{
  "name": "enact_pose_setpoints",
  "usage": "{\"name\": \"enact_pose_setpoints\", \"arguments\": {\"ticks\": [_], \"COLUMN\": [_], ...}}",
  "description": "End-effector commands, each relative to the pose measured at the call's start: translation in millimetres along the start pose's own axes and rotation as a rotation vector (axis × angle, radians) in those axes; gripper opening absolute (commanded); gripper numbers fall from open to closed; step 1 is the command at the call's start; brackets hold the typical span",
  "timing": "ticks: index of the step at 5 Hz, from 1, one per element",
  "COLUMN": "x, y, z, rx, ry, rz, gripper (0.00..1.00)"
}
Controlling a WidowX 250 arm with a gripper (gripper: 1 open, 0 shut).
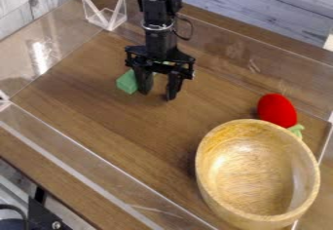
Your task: Put the green block in the brown bowl
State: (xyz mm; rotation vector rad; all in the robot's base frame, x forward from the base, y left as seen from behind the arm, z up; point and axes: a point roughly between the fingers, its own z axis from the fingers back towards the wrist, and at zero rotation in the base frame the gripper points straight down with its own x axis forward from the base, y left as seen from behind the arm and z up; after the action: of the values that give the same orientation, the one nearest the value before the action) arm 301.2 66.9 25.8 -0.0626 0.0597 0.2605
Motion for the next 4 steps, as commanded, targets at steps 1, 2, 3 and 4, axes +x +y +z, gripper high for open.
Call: {"name": "enact_pose_setpoints", "arguments": {"ticks": [1, 2, 3, 4], "x": [9.8, 10.2, 11.3, 11.4], "y": [2.7, 5.2, 10.7, 12.4], "z": [35.3, 46.2, 52.8, 49.6], "rx": [-0.012, -0.033, -0.050, -0.054], "ry": [-0.088, -0.097, -0.103, -0.104], "rz": [0.069, 0.030, 0.009, 0.024], "gripper": [0.00, 1.00, 1.00, 0.00]}}
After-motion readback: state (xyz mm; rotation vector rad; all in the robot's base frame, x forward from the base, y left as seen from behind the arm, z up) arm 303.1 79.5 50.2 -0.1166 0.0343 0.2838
